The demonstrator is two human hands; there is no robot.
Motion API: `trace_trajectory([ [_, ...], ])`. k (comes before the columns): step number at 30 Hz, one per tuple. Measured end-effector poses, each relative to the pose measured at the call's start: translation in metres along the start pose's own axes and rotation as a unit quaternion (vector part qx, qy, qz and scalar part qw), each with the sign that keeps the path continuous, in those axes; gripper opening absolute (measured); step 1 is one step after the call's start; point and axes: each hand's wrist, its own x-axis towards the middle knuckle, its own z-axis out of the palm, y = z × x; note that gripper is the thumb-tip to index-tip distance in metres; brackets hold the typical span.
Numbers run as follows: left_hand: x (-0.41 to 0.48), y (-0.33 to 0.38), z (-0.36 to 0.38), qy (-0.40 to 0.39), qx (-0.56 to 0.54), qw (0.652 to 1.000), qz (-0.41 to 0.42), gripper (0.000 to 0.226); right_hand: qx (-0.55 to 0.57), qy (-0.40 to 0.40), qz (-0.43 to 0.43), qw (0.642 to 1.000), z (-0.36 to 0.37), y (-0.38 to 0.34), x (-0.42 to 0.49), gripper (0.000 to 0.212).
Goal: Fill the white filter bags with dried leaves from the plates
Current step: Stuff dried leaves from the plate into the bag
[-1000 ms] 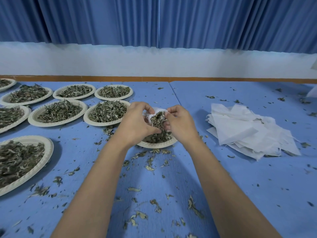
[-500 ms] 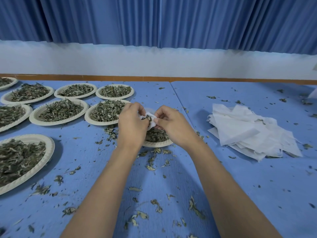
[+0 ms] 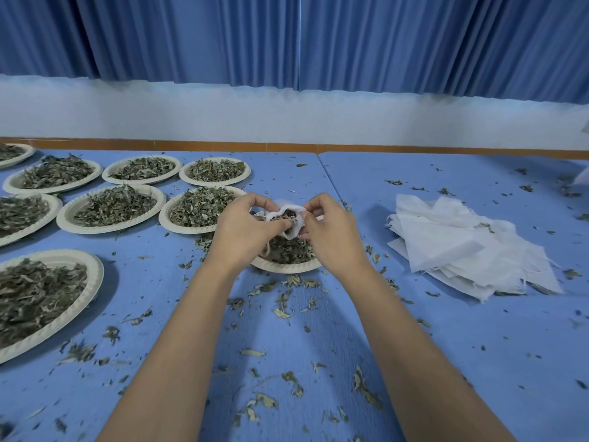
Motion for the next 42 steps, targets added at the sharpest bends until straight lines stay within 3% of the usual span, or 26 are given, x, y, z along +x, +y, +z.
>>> trace_trajectory([
  [4, 0.000, 0.004, -0.003, 0.077, -0.034, 0.996, -0.009, 0.015, 0.078, -0.019, 0.039, 0.996, -0.003, 0.000, 0.000, 0.009],
  [7, 0.000, 0.005, -0.004, 0.137, -0.053, 0.989, -0.009, 0.017, -0.085, -0.097, 0.014, 0.992, -0.007, 0.007, 0.003, 0.035],
  [10, 0.000, 0.006, -0.004, 0.164, -0.074, 0.984, -0.014, 0.019, -0.229, -0.213, -0.013, 0.950, -0.002, 0.008, 0.000, 0.061],
  [15, 0.002, 0.009, -0.005, 0.183, -0.125, 0.974, -0.036, 0.021, -0.250, -0.277, 0.012, 0.928, -0.002, -0.001, -0.002, 0.065],
  [20, 0.002, 0.015, -0.007, 0.179, -0.167, 0.968, -0.058, 0.021, -0.312, -0.335, 0.057, 0.887, -0.014, -0.009, -0.002, 0.091],
  [23, 0.002, 0.017, -0.006, 0.171, -0.181, 0.967, -0.057, 0.020, -0.328, -0.353, 0.047, 0.875, -0.015, -0.012, -0.002, 0.090],
  [26, 0.001, 0.018, -0.005, 0.162, -0.176, 0.969, -0.056, 0.021, -0.290, -0.340, 0.010, 0.894, -0.007, -0.010, -0.003, 0.083],
  [32, 0.000, 0.019, -0.002, 0.165, -0.169, 0.970, -0.058, 0.022, -0.296, -0.300, -0.112, 0.900, 0.014, 0.003, -0.006, 0.040],
  [36, -0.001, 0.022, -0.004, 0.163, -0.174, 0.969, -0.059, 0.020, -0.266, -0.237, -0.107, 0.928, 0.006, 0.009, -0.003, 0.023],
  [39, 0.000, 0.028, -0.008, 0.168, -0.182, 0.968, -0.048, 0.019, -0.210, -0.234, -0.062, 0.947, -0.008, 0.007, 0.002, 0.028],
  [42, 0.000, 0.035, -0.012, 0.169, -0.177, 0.969, -0.027, 0.018, -0.176, -0.263, -0.016, 0.949, -0.022, -0.002, 0.005, 0.051],
])
